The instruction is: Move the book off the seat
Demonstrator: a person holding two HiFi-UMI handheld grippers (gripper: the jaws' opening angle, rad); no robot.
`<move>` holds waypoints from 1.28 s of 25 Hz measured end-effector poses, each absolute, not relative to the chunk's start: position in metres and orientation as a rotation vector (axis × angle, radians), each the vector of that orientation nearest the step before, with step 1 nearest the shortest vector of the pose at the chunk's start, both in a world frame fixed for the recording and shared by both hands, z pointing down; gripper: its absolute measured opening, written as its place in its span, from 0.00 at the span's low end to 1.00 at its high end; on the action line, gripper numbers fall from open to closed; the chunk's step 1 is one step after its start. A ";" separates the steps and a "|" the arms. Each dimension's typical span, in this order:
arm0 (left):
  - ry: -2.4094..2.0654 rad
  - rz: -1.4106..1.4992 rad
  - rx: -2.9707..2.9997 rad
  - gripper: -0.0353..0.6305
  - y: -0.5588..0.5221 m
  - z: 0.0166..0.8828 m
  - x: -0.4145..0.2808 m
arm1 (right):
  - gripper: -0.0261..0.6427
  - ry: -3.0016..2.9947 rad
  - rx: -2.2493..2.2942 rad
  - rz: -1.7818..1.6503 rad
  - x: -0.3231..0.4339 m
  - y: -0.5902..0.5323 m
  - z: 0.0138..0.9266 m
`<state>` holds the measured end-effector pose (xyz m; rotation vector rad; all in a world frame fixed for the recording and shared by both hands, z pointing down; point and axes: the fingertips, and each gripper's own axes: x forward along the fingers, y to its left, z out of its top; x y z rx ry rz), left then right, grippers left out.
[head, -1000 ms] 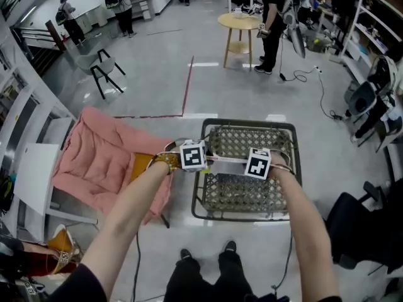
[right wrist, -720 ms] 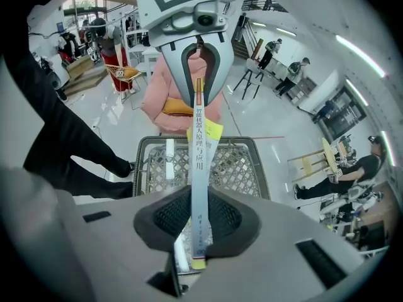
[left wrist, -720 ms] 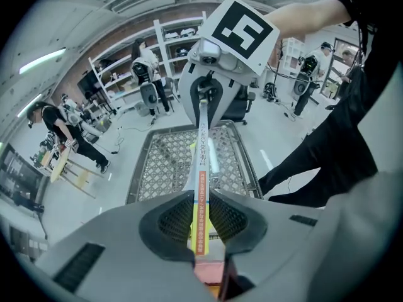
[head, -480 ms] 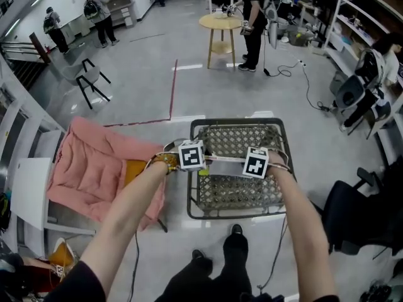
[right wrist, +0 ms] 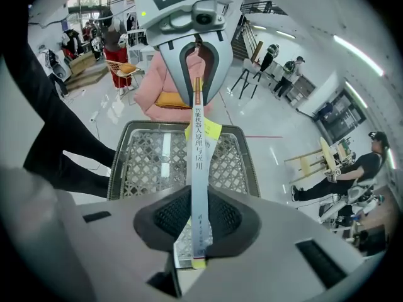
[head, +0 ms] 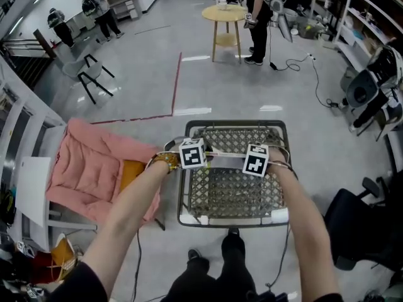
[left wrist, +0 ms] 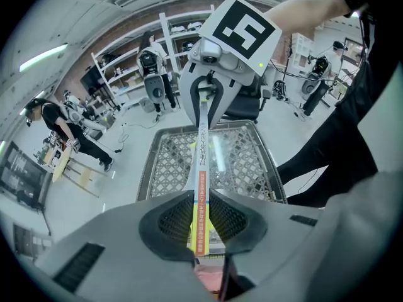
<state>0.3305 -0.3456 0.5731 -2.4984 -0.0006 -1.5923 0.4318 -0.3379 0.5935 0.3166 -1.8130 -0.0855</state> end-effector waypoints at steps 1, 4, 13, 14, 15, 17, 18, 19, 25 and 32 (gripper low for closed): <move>0.012 -1.592 -2.495 0.16 -0.354 0.576 0.336 | 0.15 -1.813 0.317 -0.094 0.437 -0.347 0.597; 0.049 -1.607 -2.479 0.16 -0.379 0.586 0.350 | 0.15 -1.810 0.317 -0.108 0.454 -0.371 0.606; 0.145 -1.613 -2.433 0.16 -0.432 0.621 0.377 | 0.15 -1.791 0.350 -0.184 0.485 -0.428 0.640; 0.149 -1.615 -2.434 0.16 -0.435 0.625 0.378 | 0.15 -1.792 0.350 -0.184 0.486 -0.431 0.644; 0.150 -1.620 -2.436 0.16 -0.437 0.629 0.380 | 0.15 -1.793 0.346 -0.182 0.487 -0.434 0.648; 0.143 -1.633 -2.442 0.16 -0.440 0.637 0.381 | 0.15 -1.796 0.336 -0.174 0.489 -0.437 0.656; 0.138 -1.637 -2.444 0.16 -0.441 0.641 0.382 | 0.15 -1.798 0.333 -0.170 0.490 -0.437 0.660; 0.132 -1.639 -2.444 0.16 -0.441 0.644 0.383 | 0.15 -1.800 0.332 -0.166 0.490 -0.437 0.664; 0.123 -1.636 -2.433 0.16 -0.433 0.664 0.390 | 0.15 -1.809 0.336 -0.168 0.497 -0.429 0.685; 0.182 -1.606 -2.411 0.16 -0.442 0.668 0.386 | 0.15 -1.794 0.365 -0.217 0.493 -0.439 0.688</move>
